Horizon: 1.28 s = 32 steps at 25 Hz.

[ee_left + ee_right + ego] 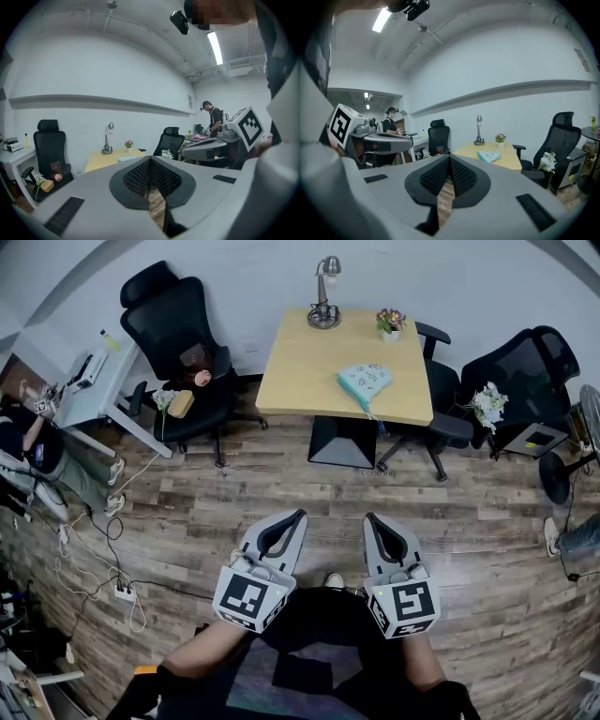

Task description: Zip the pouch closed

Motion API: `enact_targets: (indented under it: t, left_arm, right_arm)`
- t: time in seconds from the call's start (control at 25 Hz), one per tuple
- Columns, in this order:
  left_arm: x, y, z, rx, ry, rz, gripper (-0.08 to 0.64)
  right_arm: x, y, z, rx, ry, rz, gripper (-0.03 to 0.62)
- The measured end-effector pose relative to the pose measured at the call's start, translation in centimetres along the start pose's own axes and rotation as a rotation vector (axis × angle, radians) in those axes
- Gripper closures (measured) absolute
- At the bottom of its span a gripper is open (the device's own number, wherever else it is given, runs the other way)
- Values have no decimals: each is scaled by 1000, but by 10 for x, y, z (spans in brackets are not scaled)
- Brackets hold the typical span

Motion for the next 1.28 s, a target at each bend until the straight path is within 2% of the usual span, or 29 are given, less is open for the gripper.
enact_targets:
  t: [0.36, 0.64, 0.88, 0.96, 1.28]
  left_arm:
    - [-3, -2, 7, -29, -18, -8, 549]
    - [7, 11, 3, 57, 15, 33, 551]
    - [38, 17, -26, 39, 59, 67, 549]
    - [46, 16, -39, 62, 81, 72, 551]
    - [90, 10, -93, 30, 162, 48, 551]
  right_arm:
    - [0, 1, 2, -5, 13, 0, 577]
    - [-1, 5, -18, 45, 33, -20, 577]
    - [-3, 3, -50, 105, 73, -32, 577]
    - [-10, 0, -63, 116, 92, -33, 577]
    - [-33, -11, -125, 163, 153, -43, 577]
Point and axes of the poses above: the fingertips, and each gripper's own axes: z backward along the fingers, x to its left, y out of its underside, the point moved 7 cm from there along z, backward along the fingers, and after that the axes turned 12 degrees about -y, right-handed, at the moved point
